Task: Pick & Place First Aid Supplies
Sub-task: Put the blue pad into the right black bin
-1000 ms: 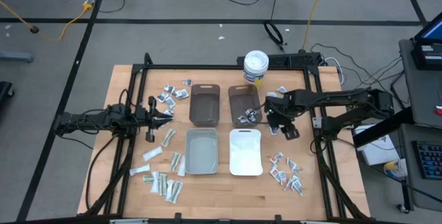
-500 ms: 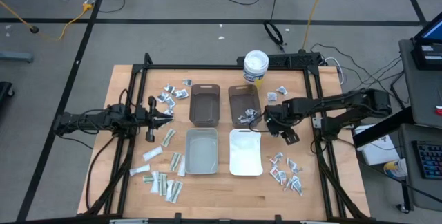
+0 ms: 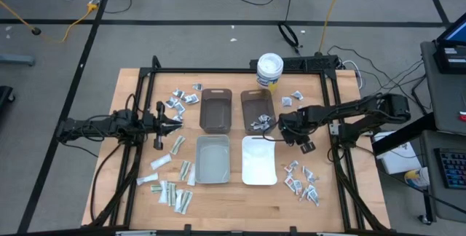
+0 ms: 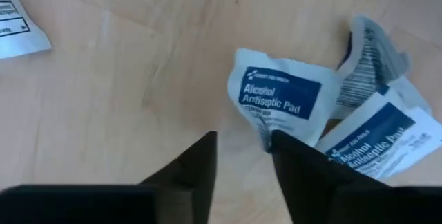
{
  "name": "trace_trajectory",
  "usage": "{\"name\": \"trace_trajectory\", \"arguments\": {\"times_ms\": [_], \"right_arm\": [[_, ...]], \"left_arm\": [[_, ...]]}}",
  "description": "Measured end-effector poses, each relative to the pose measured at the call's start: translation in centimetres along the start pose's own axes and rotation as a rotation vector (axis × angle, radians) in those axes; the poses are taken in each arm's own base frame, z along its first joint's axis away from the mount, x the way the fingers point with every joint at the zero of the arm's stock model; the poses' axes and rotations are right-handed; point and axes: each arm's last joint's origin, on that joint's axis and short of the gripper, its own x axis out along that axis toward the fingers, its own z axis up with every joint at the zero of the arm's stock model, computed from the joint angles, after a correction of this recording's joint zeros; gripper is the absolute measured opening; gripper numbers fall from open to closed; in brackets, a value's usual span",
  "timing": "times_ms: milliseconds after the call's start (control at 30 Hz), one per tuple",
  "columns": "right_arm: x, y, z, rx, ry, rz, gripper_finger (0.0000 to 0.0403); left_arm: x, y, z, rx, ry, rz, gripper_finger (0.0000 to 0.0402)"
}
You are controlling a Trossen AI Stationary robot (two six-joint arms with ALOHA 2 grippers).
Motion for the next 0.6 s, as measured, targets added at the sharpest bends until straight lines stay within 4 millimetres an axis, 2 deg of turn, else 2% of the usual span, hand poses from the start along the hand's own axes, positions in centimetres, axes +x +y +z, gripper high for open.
{"name": "trace_trajectory", "arguments": {"times_ms": [267,500,600], "right_arm": [[0.03,-0.11,0.21,0.036,-0.026,-0.01,0.001],[0.02,-0.12,0.24,0.036,-0.028,-0.011,0.0001],[-0.67,-0.08,0.2,0.06,-0.009,-0.002,0.0001]], "left_arm": [[0.0,0.0,0.0,0.0,0.0,0.0,0.0047],[0.0,0.0,-0.01,0.0,0.0,0.0,0.0047],[0.0,0.0,-0.01,0.0,0.0,0.0,0.0047]]}}
